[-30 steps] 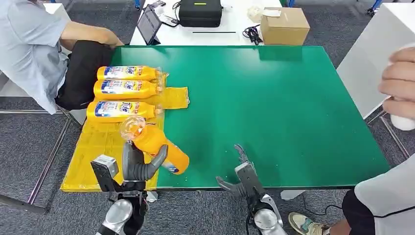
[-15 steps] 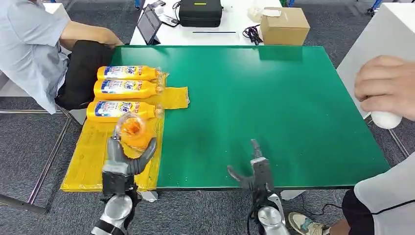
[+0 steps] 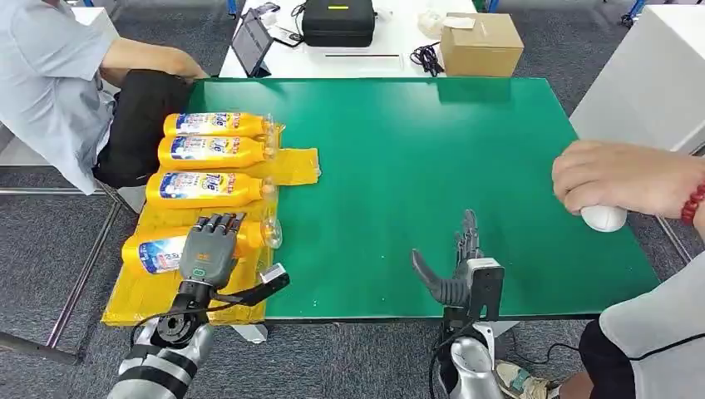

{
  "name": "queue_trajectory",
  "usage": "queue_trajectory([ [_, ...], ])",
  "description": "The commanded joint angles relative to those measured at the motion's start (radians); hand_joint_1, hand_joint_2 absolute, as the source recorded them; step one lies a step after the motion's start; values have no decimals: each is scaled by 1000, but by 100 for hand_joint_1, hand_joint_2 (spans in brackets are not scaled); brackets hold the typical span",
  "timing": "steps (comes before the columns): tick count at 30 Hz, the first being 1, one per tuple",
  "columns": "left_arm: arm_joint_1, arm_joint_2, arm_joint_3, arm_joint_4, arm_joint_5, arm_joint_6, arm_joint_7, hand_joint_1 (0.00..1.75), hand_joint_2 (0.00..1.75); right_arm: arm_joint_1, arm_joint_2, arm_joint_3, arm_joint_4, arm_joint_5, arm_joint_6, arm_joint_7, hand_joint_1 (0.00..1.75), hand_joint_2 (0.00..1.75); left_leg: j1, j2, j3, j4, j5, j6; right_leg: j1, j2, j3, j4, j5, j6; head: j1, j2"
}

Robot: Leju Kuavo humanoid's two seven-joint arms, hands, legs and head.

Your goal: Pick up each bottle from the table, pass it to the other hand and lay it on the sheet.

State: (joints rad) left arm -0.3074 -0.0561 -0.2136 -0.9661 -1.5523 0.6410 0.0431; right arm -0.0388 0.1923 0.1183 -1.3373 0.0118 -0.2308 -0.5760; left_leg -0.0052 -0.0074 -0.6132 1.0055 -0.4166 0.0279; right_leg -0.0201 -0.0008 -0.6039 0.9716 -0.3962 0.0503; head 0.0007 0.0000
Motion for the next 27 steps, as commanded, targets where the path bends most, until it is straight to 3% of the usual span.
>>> queue_trajectory([
  [1,-176,75,-177,420,-8,-179,3,175,175,-43,-5,26,-2,-3,22,17,0,175,0,0,3,-1,-1,-1,1,0,3,-1,-1,-1,0,0],
  [4,-215,76,-204,503,6,-254,10,175,175,-50,-2,20,5,-4,36,19,0,175,1,-1,3,-1,-1,-1,0,0,4,-1,-1,-2,0,0],
  [7,-219,76,-201,512,17,-241,6,175,175,-50,-1,20,6,-5,39,19,0,175,0,-6,6,-1,-1,-2,0,-4,9,-1,-1,-2,0,0],
  [26,-219,73,-203,524,41,-235,-20,175,175,-48,-4,24,16,-6,47,19,0,175,1,-3,14,-2,3,-5,1,-1,14,-1,3,-6,0,0],
  [27,-218,68,-197,526,62,-236,-34,166,175,-47,-4,25,19,-7,49,19,0,175,0,-5,14,-2,4,-5,1,-2,15,-1,3,-6,0,0],
])
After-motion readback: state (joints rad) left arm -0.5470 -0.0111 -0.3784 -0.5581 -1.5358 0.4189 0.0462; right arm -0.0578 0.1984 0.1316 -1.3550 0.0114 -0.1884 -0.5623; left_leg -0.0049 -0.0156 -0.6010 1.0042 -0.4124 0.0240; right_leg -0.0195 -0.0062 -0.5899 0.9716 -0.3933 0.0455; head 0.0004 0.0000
